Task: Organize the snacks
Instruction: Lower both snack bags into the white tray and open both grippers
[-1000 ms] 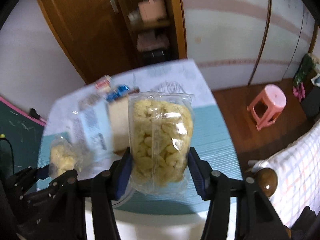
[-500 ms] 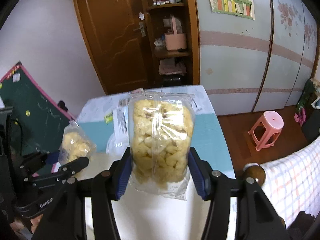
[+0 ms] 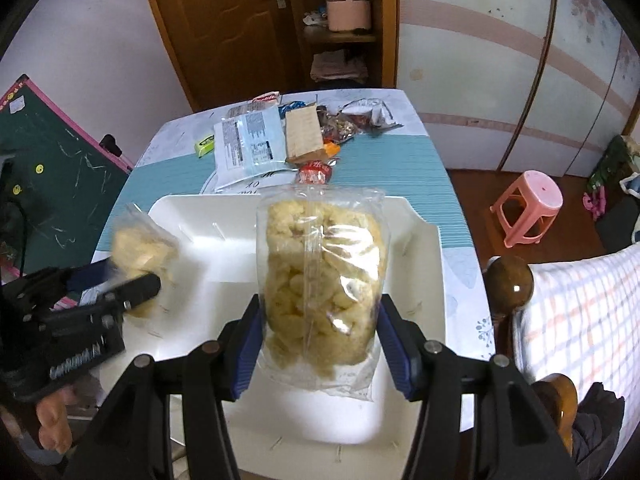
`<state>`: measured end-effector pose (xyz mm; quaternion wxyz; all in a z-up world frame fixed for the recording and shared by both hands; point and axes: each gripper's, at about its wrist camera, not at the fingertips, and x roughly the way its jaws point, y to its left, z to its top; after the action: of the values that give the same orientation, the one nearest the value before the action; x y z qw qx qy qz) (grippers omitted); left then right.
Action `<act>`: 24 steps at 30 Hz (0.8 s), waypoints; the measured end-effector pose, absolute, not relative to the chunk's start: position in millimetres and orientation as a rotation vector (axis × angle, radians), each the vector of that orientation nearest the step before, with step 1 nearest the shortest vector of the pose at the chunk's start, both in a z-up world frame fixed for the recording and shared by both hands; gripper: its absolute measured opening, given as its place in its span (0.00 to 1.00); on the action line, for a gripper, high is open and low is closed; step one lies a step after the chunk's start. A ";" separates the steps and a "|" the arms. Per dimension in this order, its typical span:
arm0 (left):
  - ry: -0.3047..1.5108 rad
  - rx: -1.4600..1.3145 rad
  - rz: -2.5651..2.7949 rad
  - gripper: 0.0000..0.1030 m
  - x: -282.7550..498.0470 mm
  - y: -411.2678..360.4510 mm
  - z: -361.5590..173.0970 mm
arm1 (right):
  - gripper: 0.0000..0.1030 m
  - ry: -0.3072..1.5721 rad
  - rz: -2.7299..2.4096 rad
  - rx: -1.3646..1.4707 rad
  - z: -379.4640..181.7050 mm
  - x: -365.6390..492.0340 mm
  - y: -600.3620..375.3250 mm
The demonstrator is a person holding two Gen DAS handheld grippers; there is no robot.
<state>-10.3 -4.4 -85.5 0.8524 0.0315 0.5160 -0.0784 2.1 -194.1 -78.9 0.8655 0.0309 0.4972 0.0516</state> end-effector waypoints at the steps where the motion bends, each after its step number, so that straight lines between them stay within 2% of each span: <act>1: 1.074 0.071 -0.165 0.93 -12.6 -6.9 -83.7 | 0.54 1.038 0.103 0.063 -79.3 1.4 -193.7; 5: 1.070 0.088 -0.173 0.93 -13.8 -12.2 -82.1 | 0.57 1.024 0.104 0.051 -78.0 -1.7 -189.9; 24: 1.062 0.078 -0.151 0.93 -16.8 -9.2 -80.5 | 0.57 0.980 0.068 -0.017 -70.7 -6.3 -183.9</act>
<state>-16.8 -9.2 -80.5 0.8588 0.0372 0.5059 -0.0717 -6.3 -183.9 -70.7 0.8817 -0.0082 0.4707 0.0325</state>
